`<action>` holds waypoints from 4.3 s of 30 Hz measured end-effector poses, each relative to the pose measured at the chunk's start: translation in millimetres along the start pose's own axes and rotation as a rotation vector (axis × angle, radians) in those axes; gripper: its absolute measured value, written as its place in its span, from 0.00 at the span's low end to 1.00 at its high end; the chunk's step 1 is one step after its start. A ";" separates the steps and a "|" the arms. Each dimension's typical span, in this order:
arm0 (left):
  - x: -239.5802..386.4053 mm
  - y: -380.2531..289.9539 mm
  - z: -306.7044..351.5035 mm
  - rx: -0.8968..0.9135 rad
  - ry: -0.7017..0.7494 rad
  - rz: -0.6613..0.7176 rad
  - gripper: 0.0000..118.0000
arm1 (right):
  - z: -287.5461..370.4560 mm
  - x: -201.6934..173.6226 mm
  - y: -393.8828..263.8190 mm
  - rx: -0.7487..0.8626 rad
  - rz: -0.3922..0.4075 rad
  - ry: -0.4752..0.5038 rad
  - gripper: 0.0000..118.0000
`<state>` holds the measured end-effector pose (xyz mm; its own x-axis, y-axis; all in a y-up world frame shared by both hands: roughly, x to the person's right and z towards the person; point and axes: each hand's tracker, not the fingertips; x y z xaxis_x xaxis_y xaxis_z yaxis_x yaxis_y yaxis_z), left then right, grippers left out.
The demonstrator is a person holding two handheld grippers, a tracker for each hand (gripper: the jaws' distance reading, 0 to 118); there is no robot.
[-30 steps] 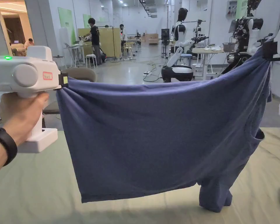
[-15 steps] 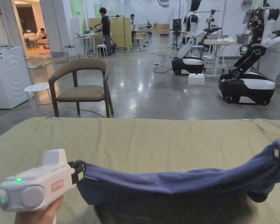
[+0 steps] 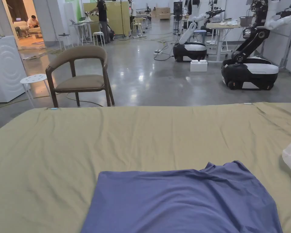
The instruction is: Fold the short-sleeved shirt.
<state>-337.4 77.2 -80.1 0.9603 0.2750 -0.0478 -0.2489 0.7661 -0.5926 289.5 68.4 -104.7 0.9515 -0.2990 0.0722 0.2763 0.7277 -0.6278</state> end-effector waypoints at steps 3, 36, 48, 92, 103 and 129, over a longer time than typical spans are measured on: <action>0.1 -12.6 11.9 -0.016 0.006 -0.039 0.00 | 7.6 5.3 -7.6 -0.003 -0.013 -0.017 0.02; 108.7 15.4 124.5 0.466 0.081 -0.263 0.06 | 76.9 -113.5 16.6 0.346 0.374 0.055 0.02; 63.9 19.6 94.0 0.249 0.062 -0.212 0.07 | 76.6 -116.3 13.6 0.314 0.360 0.091 0.00; 2.8 -18.6 -31.0 -0.299 0.094 -0.183 0.03 | -13.5 -1.9 -20.3 -0.126 0.172 -0.098 0.03; 11.9 91.4 -72.1 -0.123 0.045 -0.175 0.03 | -69.3 -32.4 80.5 -0.024 0.199 -0.057 0.03; 42.2 95.1 -63.3 0.203 0.042 -0.090 0.62 | -67.9 -71.4 85.7 0.199 0.302 -0.045 0.54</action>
<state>-312.6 124.9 -189.4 0.9831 0.1789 -0.0380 -0.1780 0.8889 -0.4220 236.1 110.3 -216.3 0.9980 -0.0283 -0.0567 -0.0011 0.8865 -0.4628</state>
